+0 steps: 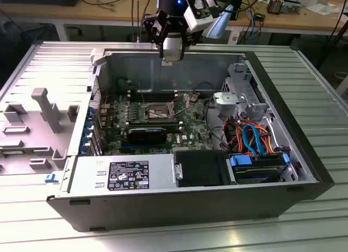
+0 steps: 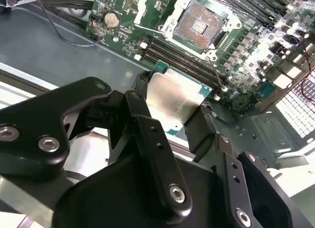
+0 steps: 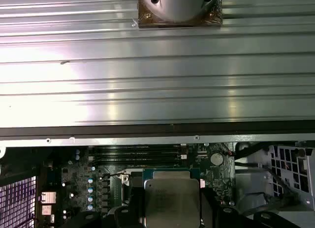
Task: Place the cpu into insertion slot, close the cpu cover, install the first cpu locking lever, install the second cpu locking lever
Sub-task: 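Place the cpu into insertion slot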
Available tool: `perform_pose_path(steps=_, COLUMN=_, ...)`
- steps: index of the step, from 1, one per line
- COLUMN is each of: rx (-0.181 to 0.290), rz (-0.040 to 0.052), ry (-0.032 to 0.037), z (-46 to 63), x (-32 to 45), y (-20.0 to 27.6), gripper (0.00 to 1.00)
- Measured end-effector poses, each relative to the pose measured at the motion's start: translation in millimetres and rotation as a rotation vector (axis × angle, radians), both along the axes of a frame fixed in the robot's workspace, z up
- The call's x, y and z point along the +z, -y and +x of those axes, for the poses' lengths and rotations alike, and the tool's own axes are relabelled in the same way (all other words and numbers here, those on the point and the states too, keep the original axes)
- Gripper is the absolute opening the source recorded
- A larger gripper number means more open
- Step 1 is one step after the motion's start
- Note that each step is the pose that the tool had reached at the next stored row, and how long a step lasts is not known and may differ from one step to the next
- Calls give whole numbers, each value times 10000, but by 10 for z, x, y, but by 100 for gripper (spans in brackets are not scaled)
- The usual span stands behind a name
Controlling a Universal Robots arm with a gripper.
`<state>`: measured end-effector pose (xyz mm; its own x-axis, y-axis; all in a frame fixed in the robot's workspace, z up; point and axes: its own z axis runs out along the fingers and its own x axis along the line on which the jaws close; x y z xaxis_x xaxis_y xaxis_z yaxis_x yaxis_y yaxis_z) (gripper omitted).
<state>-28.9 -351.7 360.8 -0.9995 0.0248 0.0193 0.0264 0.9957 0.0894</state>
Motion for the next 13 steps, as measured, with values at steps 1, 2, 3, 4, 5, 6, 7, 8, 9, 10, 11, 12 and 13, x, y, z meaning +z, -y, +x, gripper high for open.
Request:
perform_pose_path(steps=1, rx=-1, rz=0, ry=0, z=0, x=0, y=0, gripper=55)
perform_pose_path(steps=2, rx=0, rz=0, ry=0, z=0, x=0, y=0, gripper=55)
perform_pose_path(steps=3, rx=1, rz=-2, ry=-1, z=0, x=0, y=0, gripper=55)
perform_pose_path(steps=4, rx=1, rz=-2, ry=-1, z=-1, x=-1, y=0, gripper=55)
perform_pose_path(steps=5, rx=-1, rz=-1, ry=-1, z=-3, x=-4, y=0, gripper=55)
perform_pose_path(steps=6, rx=0, rz=-1, ry=0, z=-6, x=-6, y=0, gripper=55)
perform_pose_path(steps=7, rx=-1, rz=-1, ry=-1, z=-9, x=-8, y=0, gripper=55)
perform_pose_path(steps=8, rx=-1, rz=-1, ry=-1, z=-11, x=-9, y=0, gripper=55)
perform_pose_path(steps=9, rx=-1, rz=0, ry=-1, z=-13, x=-11, y=0, gripper=55)
perform_pose_path(steps=10, rx=0, rz=0, ry=0, z=-16, x=-12, y=0, gripper=55)
perform_pose_path(steps=11, rx=0, rz=-1, ry=0, z=-18, x=-13, y=0, gripper=55)
perform_pose_path(steps=12, rx=0, rz=-2, ry=-1, z=-23, x=-13, y=0, gripper=55)
perform_pose_path(steps=13, rx=-1, rz=-1, ry=-1, z=-31, x=-14, y=0, gripper=55)
